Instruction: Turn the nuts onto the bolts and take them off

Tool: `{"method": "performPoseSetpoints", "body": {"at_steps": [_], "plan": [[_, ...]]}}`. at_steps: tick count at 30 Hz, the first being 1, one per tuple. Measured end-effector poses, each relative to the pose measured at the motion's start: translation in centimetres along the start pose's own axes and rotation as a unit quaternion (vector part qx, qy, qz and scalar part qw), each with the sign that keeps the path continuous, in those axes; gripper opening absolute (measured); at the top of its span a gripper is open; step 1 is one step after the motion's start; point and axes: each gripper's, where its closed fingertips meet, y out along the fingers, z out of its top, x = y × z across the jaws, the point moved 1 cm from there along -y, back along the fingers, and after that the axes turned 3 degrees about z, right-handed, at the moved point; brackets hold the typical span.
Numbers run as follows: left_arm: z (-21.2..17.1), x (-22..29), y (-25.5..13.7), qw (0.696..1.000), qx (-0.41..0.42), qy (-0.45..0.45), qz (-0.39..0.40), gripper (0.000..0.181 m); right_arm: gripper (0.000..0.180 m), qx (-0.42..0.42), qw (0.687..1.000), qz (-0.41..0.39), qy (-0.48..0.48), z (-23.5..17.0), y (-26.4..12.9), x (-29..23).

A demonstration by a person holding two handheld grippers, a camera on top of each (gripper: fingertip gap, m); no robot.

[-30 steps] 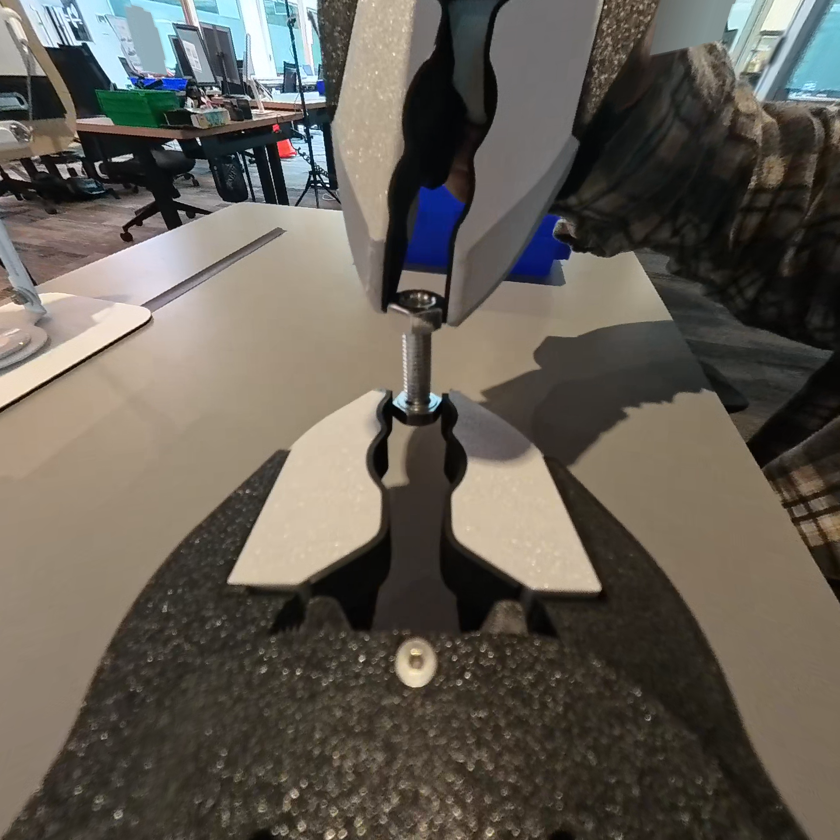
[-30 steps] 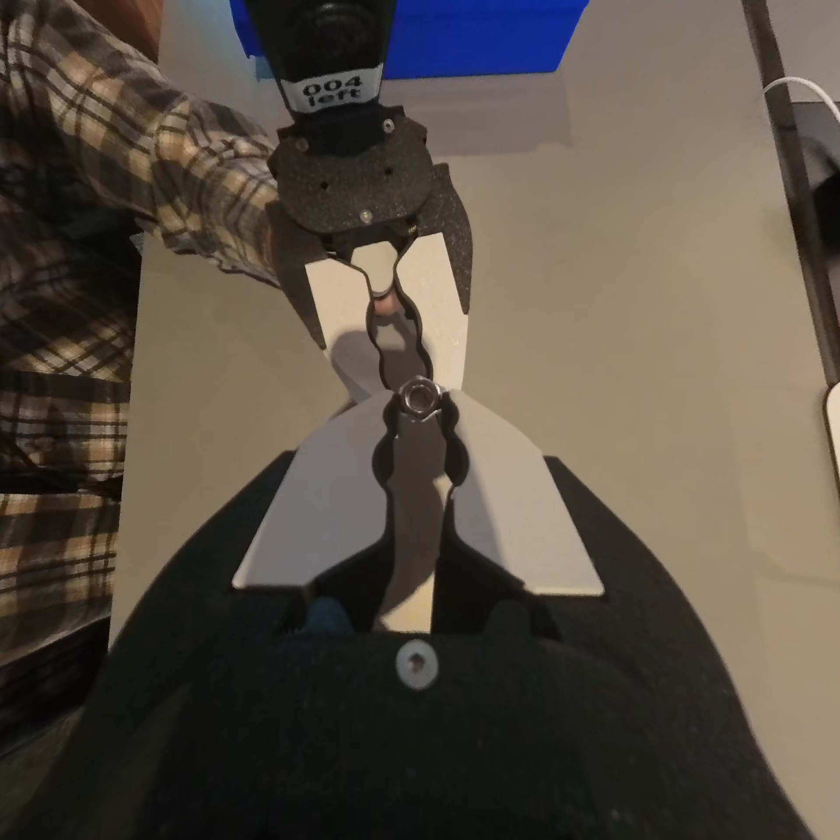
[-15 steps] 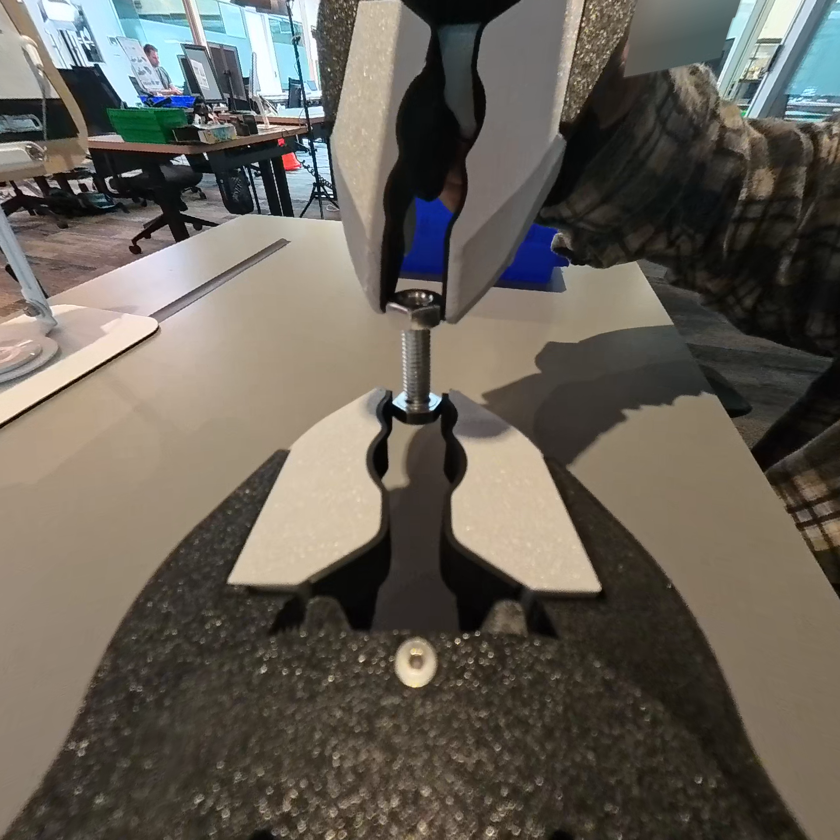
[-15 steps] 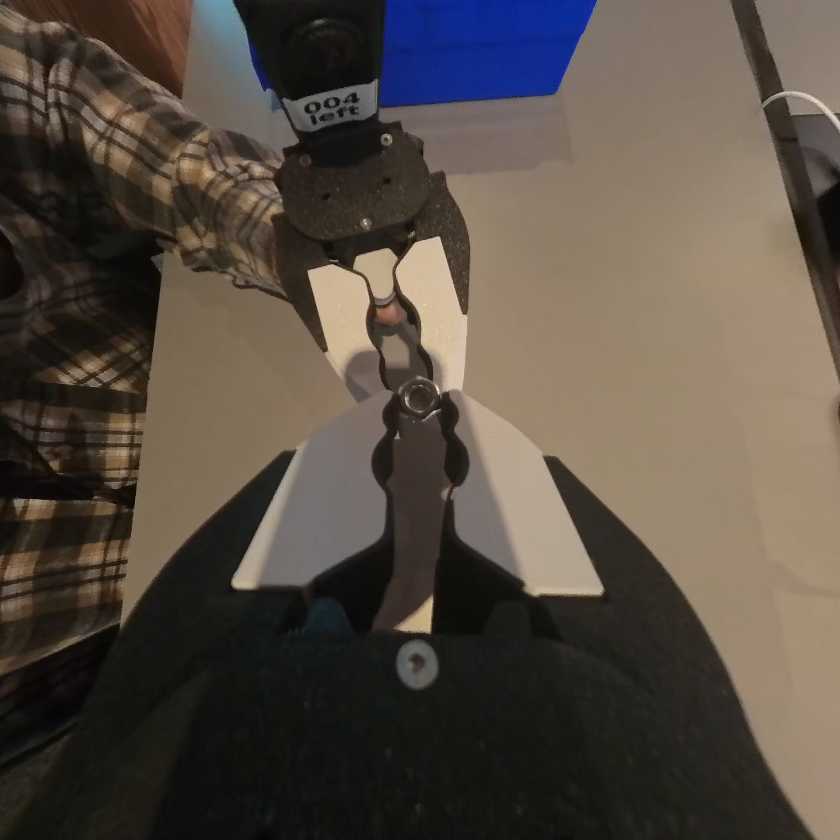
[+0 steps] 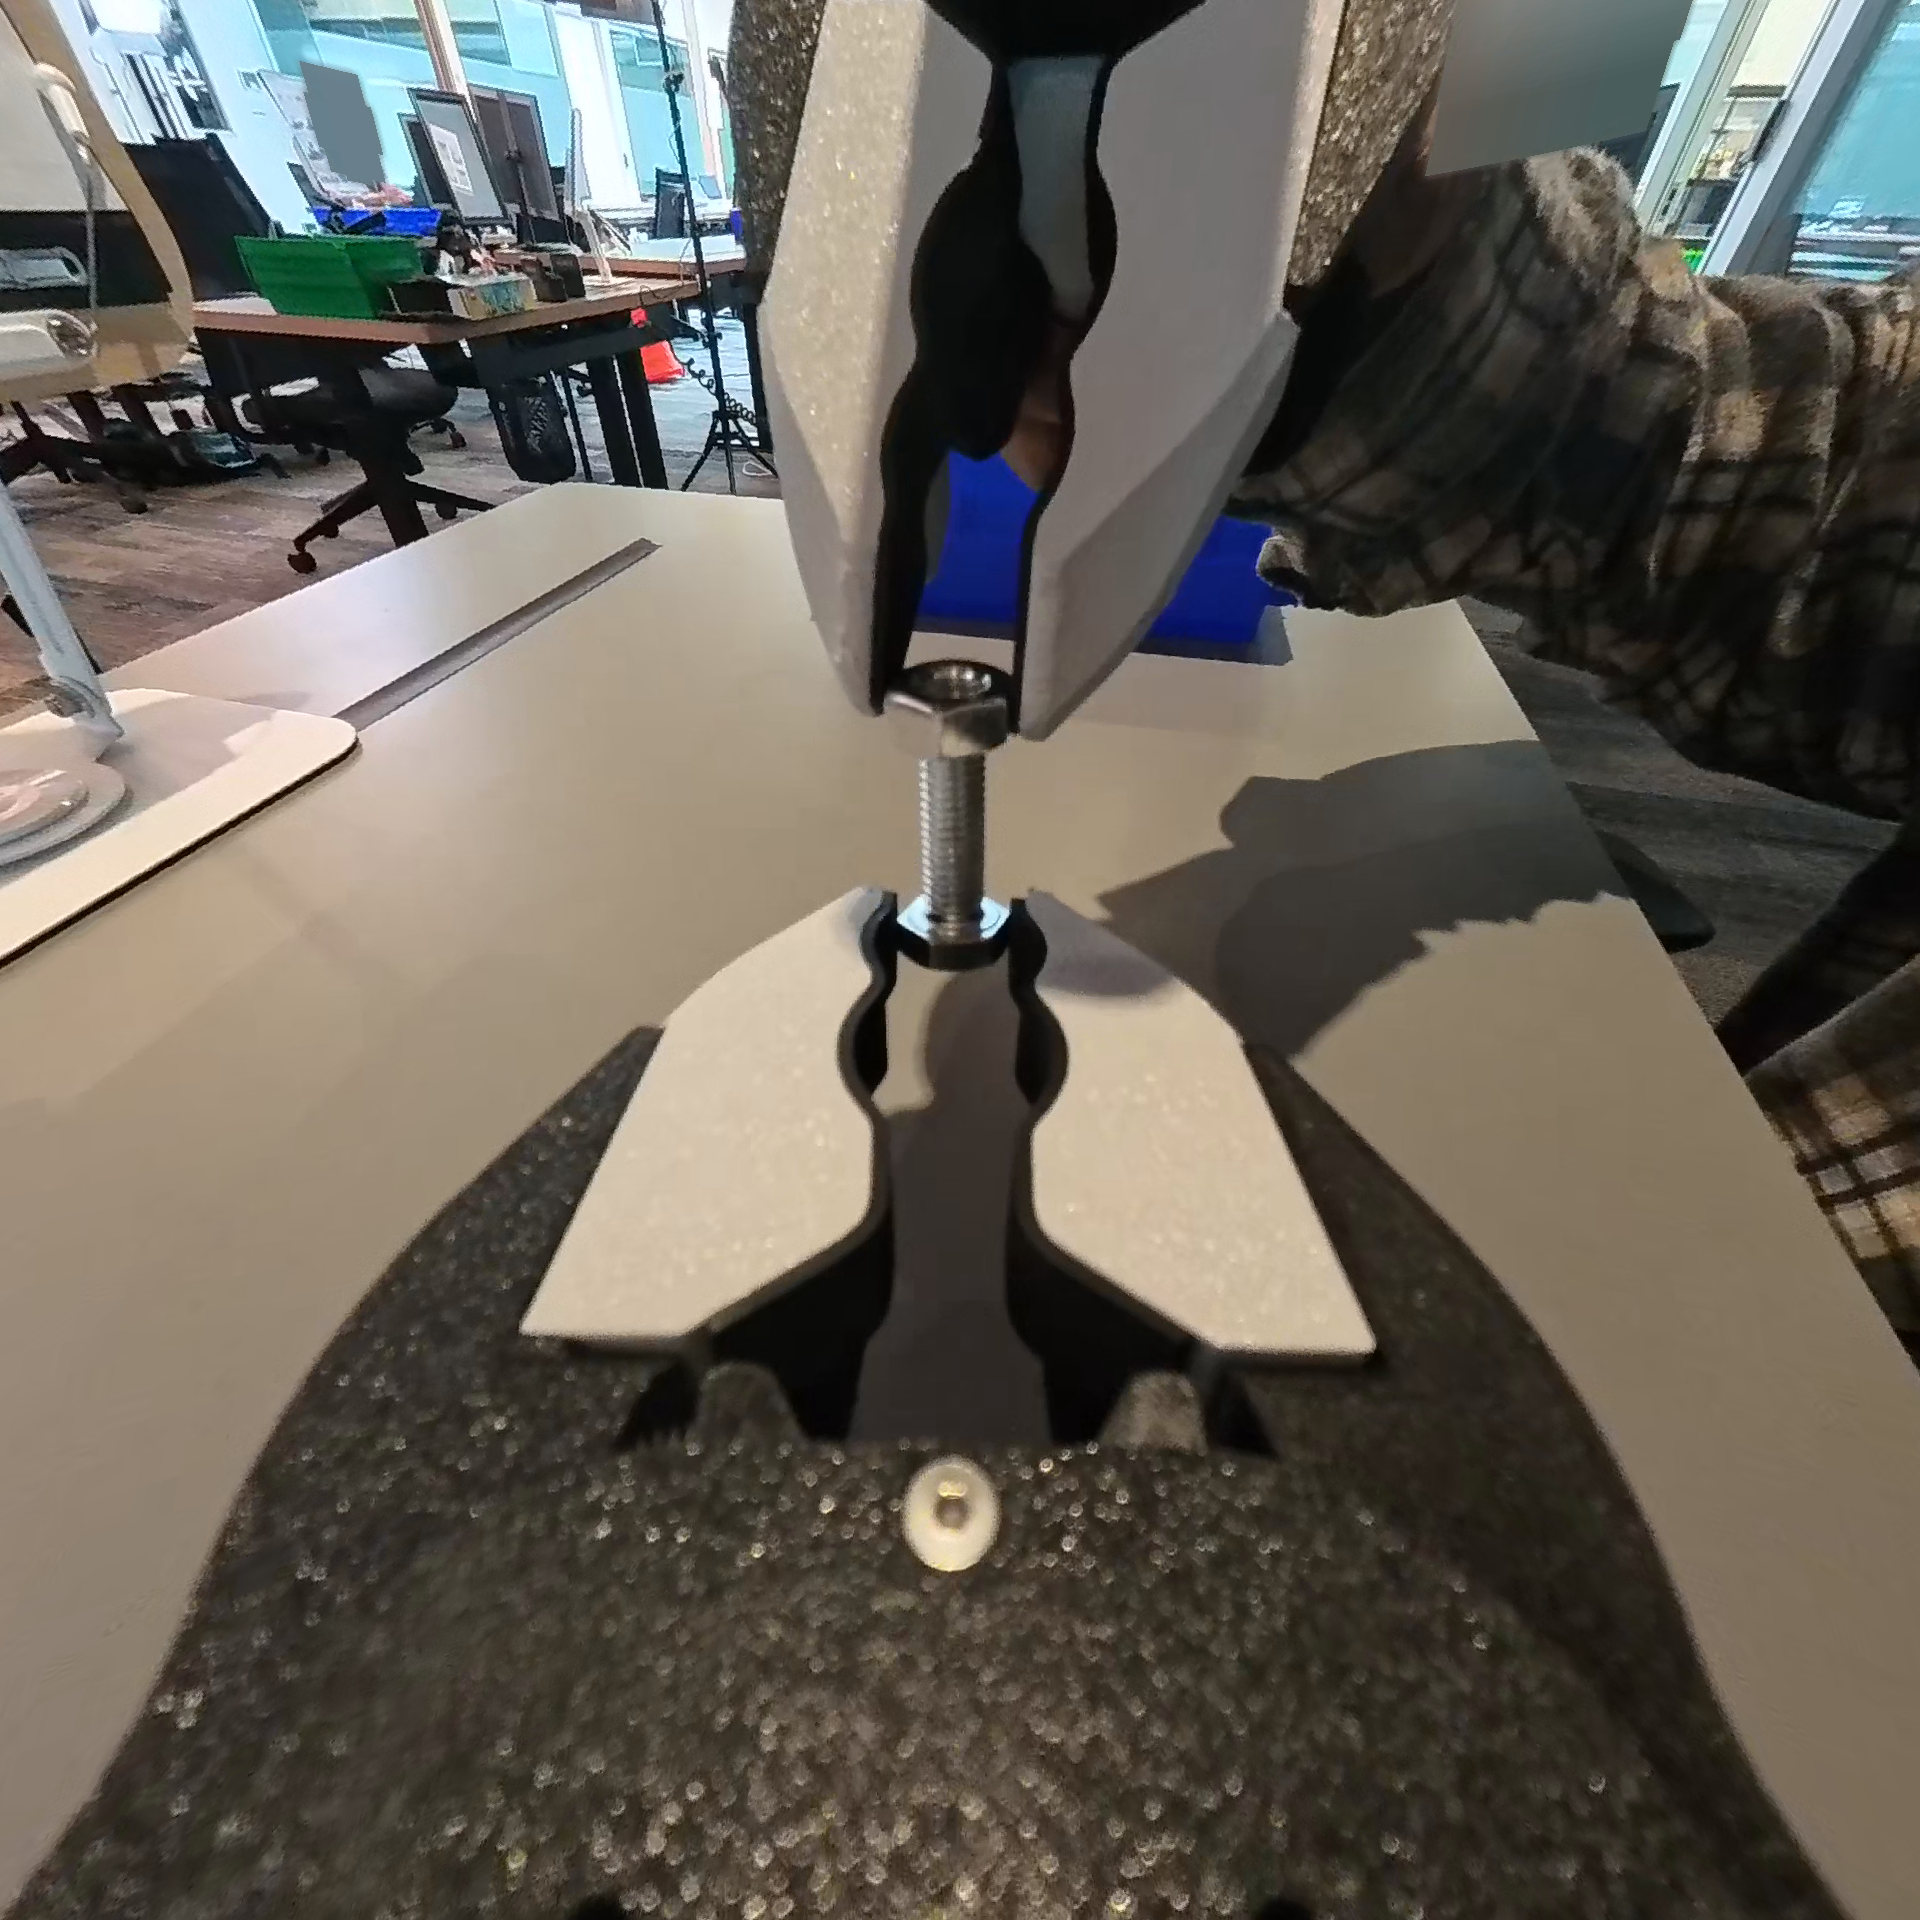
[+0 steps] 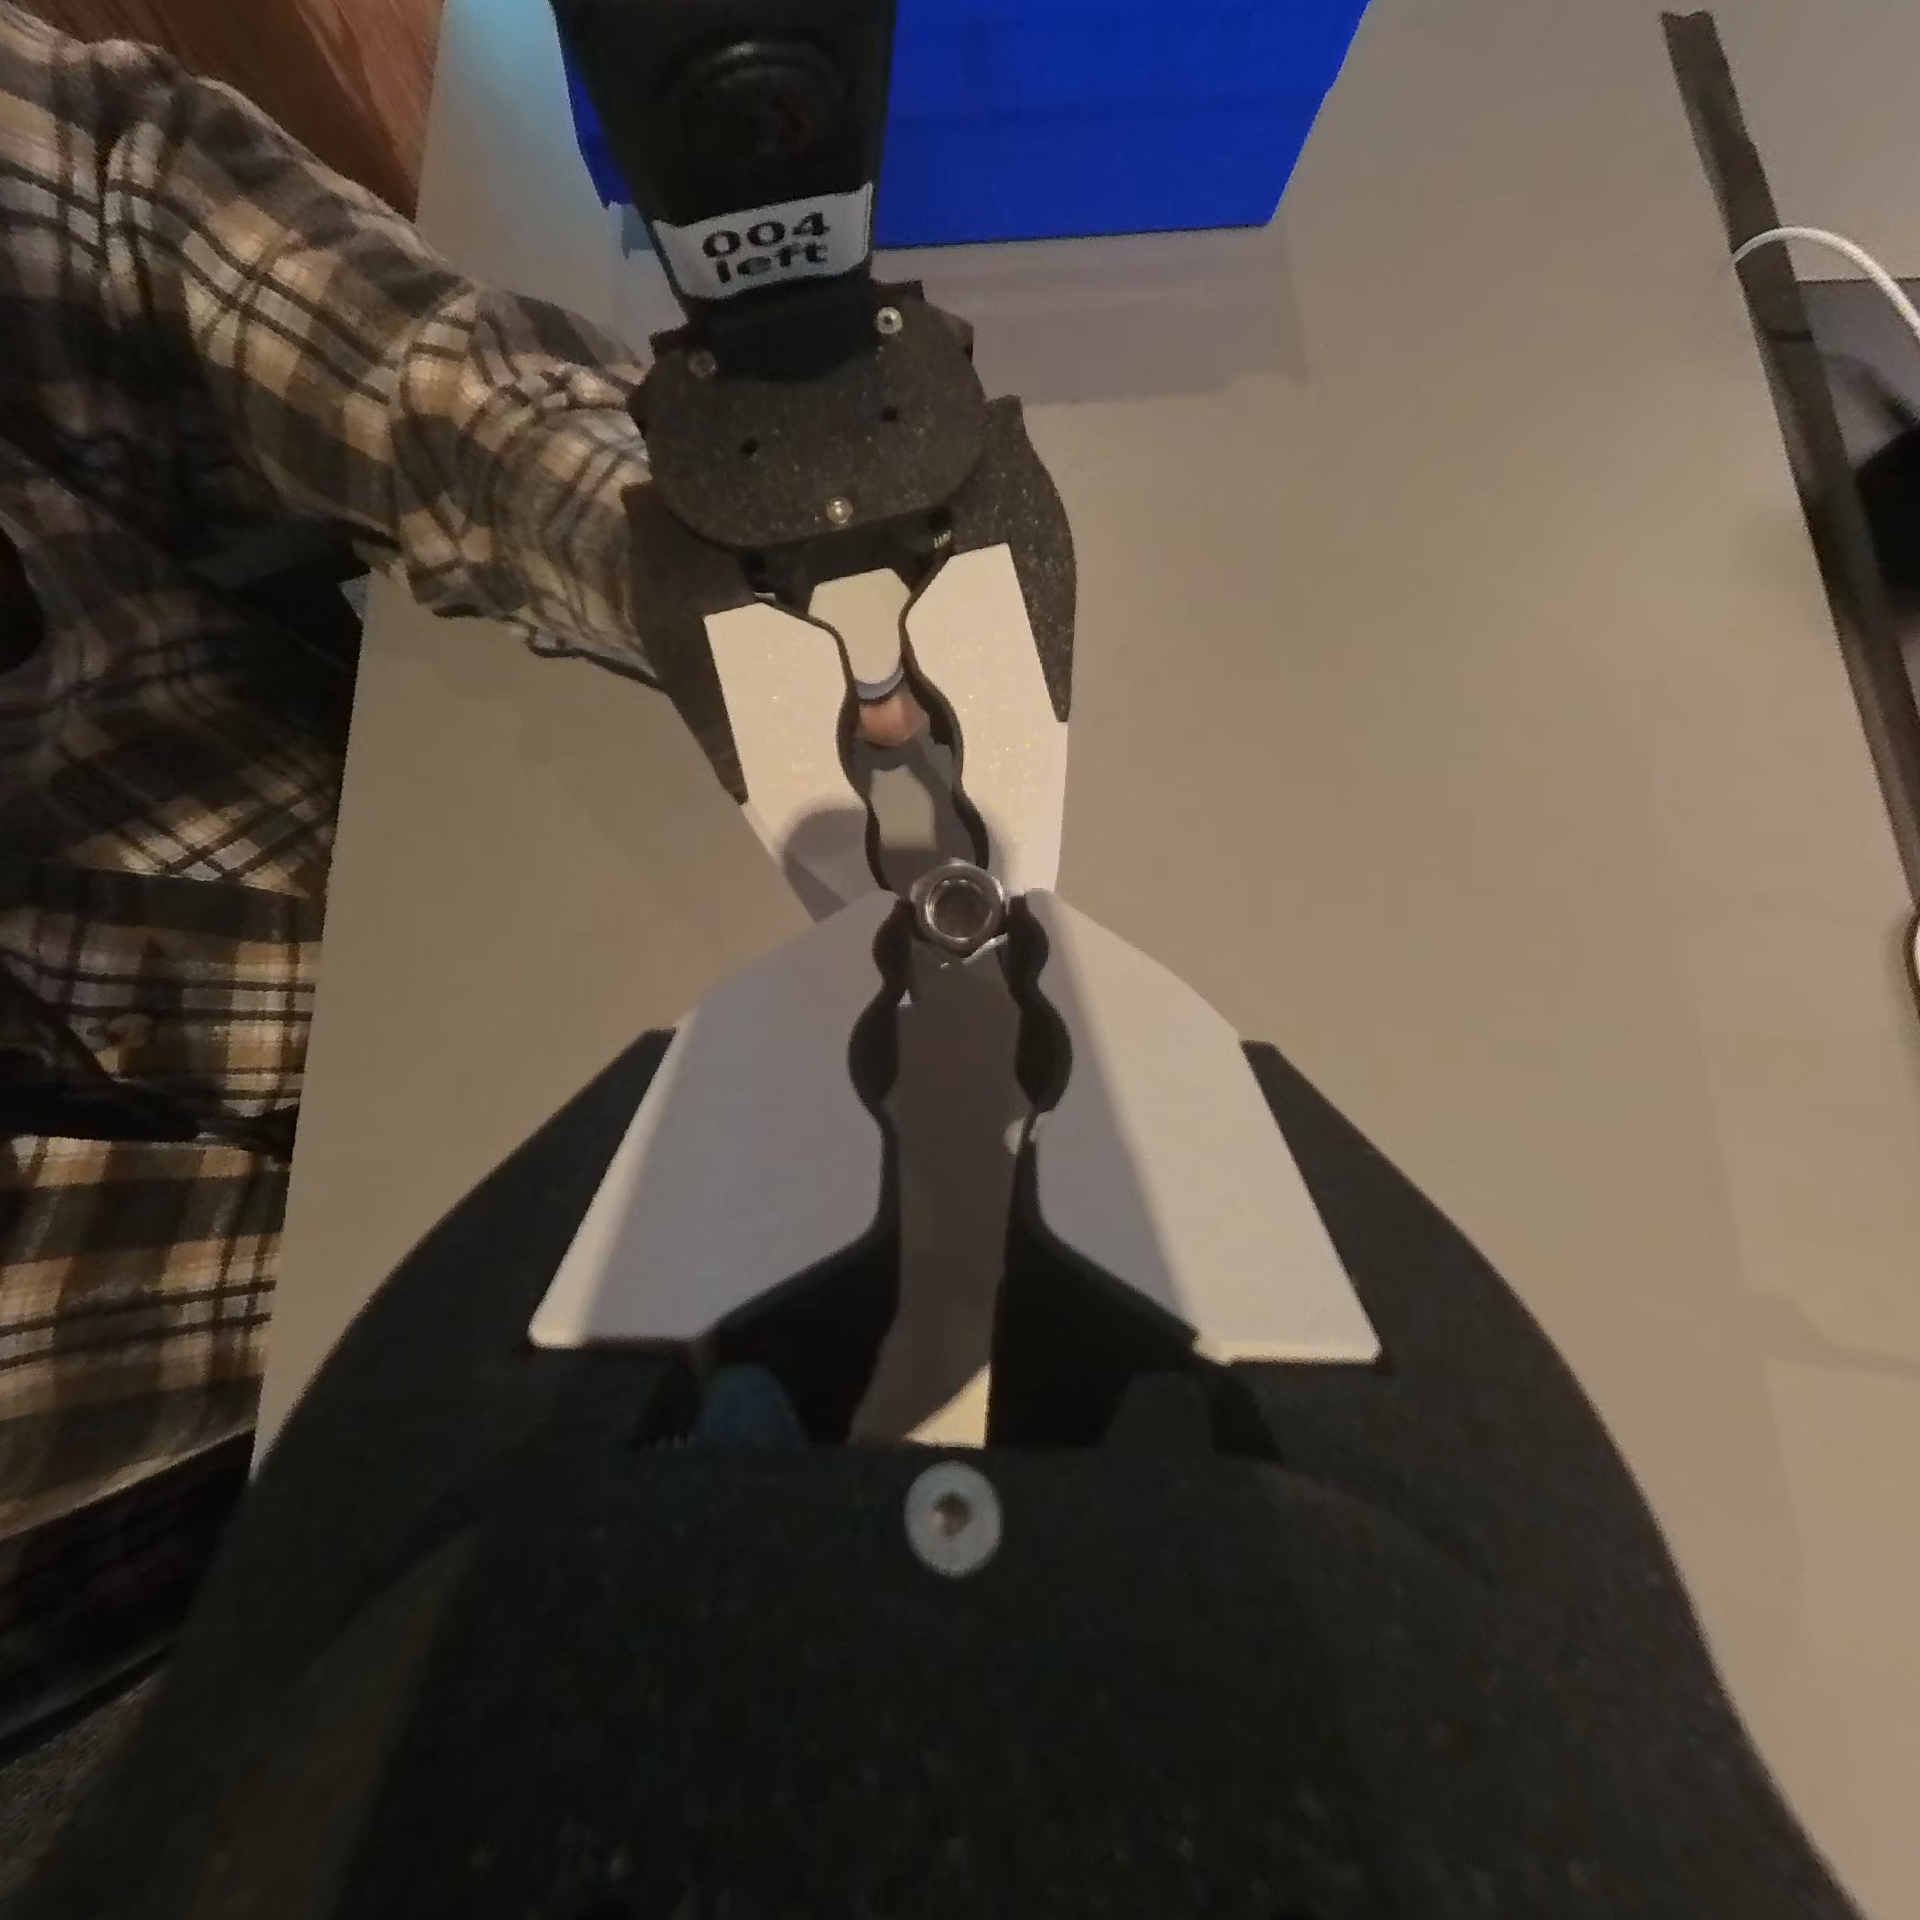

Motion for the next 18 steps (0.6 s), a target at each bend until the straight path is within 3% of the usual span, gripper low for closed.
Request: {"method": "performPoseSetpoints", "body": {"at_steps": [9, 18], "plan": [[0.49, -0.13, -0.38, 1.0, 0.014, -0.01, 0.0, 0.019, 0.017, 0.044, 0.999, -0.002, -0.007, 0.56, -0.09, 0.07], [0.93, 0.77, -0.69, 0.999, 0.02, 0.0, -0.043, 0.019, 0.017, 0.072, 0.995, 0.052, -0.033, 0.89, -0.45, -0.78]]}}
